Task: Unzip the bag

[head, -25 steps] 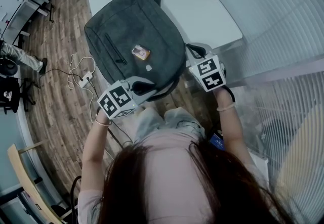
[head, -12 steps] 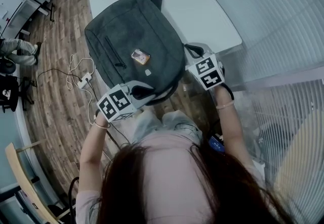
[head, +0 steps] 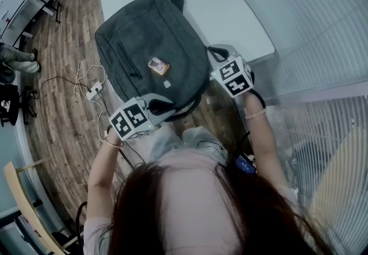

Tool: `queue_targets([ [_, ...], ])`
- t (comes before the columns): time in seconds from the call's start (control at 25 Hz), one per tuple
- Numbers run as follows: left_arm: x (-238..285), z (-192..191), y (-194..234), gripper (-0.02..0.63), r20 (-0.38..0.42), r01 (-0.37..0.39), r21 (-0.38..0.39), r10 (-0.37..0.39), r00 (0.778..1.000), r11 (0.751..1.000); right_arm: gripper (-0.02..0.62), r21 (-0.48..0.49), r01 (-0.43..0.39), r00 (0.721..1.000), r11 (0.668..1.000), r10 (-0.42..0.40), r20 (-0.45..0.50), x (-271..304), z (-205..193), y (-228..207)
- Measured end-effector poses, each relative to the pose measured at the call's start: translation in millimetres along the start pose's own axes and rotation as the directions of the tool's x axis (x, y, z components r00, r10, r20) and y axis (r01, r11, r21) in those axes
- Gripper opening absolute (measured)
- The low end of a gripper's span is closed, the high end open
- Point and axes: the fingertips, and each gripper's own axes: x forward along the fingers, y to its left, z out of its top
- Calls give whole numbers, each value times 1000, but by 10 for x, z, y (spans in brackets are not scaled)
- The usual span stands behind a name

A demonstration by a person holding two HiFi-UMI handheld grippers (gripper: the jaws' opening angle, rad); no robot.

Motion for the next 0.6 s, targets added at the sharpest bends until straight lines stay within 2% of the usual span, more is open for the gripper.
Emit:
queue_targets([
  [0.6, 11, -6, -3, 46, -14, 28, -15, -28, 1000, 1000, 14, -63, -15, 1000, 998, 14, -14, 168, 60, -89],
])
